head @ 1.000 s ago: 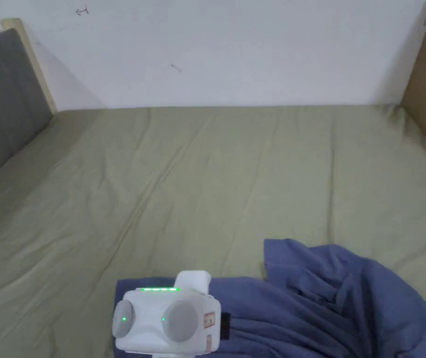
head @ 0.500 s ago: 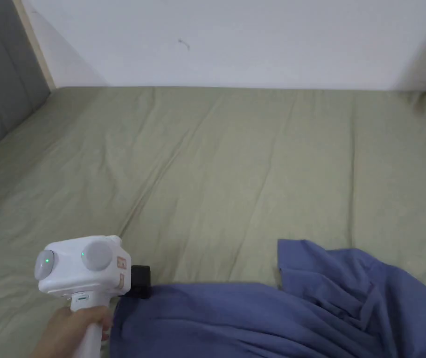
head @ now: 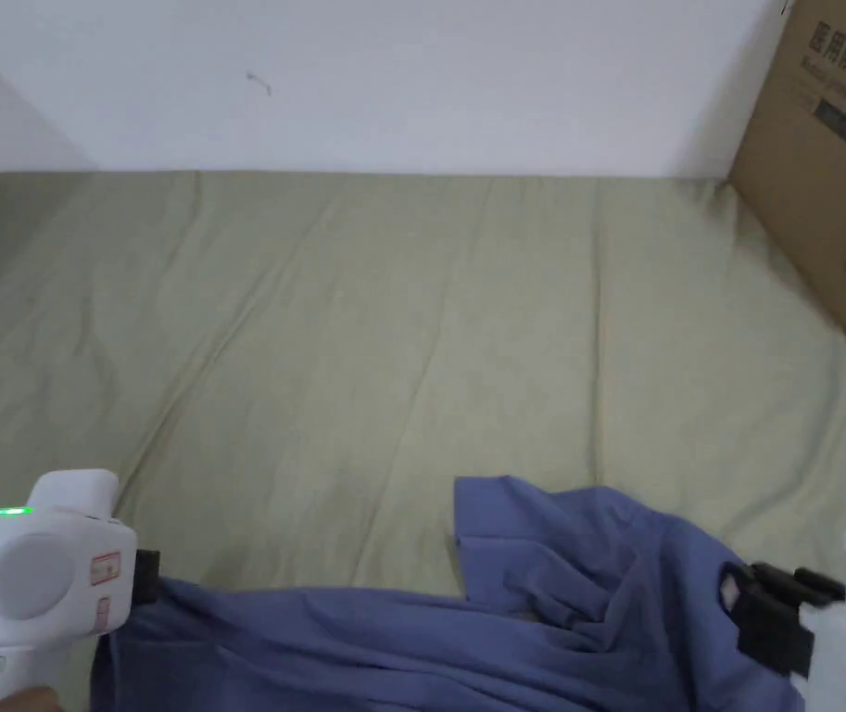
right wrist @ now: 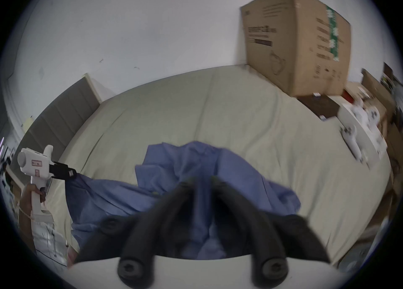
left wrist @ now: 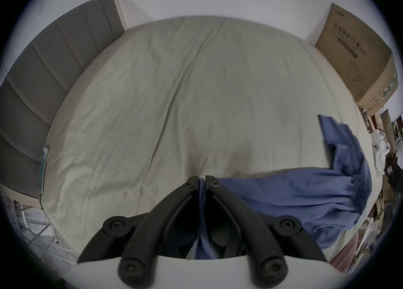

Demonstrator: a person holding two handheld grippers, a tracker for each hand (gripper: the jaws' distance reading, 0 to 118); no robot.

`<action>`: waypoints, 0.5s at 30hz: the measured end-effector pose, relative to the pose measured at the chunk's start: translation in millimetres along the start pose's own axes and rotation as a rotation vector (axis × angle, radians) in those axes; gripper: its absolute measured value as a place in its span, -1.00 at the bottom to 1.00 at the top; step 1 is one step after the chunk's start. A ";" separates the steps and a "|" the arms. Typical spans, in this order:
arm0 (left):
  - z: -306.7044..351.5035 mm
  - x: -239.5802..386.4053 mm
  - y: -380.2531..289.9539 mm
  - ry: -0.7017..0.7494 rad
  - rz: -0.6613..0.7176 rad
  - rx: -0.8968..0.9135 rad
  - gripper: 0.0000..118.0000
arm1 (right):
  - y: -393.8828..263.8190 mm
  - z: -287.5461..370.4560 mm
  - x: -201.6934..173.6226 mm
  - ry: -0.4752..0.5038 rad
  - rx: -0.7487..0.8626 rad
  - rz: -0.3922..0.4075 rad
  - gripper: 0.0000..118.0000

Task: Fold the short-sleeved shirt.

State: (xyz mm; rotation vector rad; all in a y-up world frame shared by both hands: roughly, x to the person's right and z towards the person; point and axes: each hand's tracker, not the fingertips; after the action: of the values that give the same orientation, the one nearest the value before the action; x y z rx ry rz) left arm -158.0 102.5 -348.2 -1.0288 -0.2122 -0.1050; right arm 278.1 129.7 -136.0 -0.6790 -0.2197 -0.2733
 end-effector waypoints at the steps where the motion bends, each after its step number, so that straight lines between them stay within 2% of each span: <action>1: 9.4 3.5 1.2 -0.003 0.006 0.014 -0.92 | 14.2 -13.3 2.1 0.009 -0.018 0.033 0.11; 2: 15.4 3.4 2.3 -0.007 0.008 0.026 -0.92 | 27.9 -29.5 4.3 0.022 -0.019 0.063 0.51; 3: 19.9 3.4 2.8 -0.014 0.005 0.035 -0.92 | 39.9 -44.8 6.4 0.038 -0.022 0.090 0.78; 4: 23.6 3.4 3.0 -0.022 0.002 0.035 -0.92 | 53.9 -64.5 8.3 0.026 -0.056 0.131 0.85; 5: 28.1 5.9 3.6 -0.026 0.003 0.040 -0.92 | 66.0 -84.1 8.1 -0.018 -0.077 0.160 0.85; 7: 30.6 5.5 3.4 -0.033 0.004 0.045 -0.92 | 79.6 -126.7 10.9 -0.047 -0.147 0.235 0.85; 9: 27.0 4.0 4.5 -0.032 0.008 0.042 -0.92 | 79.3 -169.6 14.6 -0.092 -0.294 0.274 0.81; 10: 24.9 3.2 4.4 -0.029 0.013 0.035 -0.92 | 73.3 -186.3 16.4 -0.100 -0.360 0.284 0.71; 13: 18.3 0.9 2.3 -0.030 0.031 0.011 -0.92 | 49.1 -211.4 11.8 -0.051 -0.500 0.309 0.25; 14: 16.5 0.5 1.0 -0.030 0.032 0.008 -0.92 | 41.9 -216.1 8.9 -0.023 -0.502 0.323 0.25; 15: 15.0 0.3 0.4 -0.029 0.032 0.003 -0.92 | 39.4 -212.9 4.0 -0.062 -0.464 0.330 0.23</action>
State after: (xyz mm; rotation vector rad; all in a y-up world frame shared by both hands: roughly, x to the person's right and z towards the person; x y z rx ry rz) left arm -159.4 115.6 -341.0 -1.0313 -0.2224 -0.0612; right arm 318.0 21.3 -319.2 -1.1698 -0.0992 0.0187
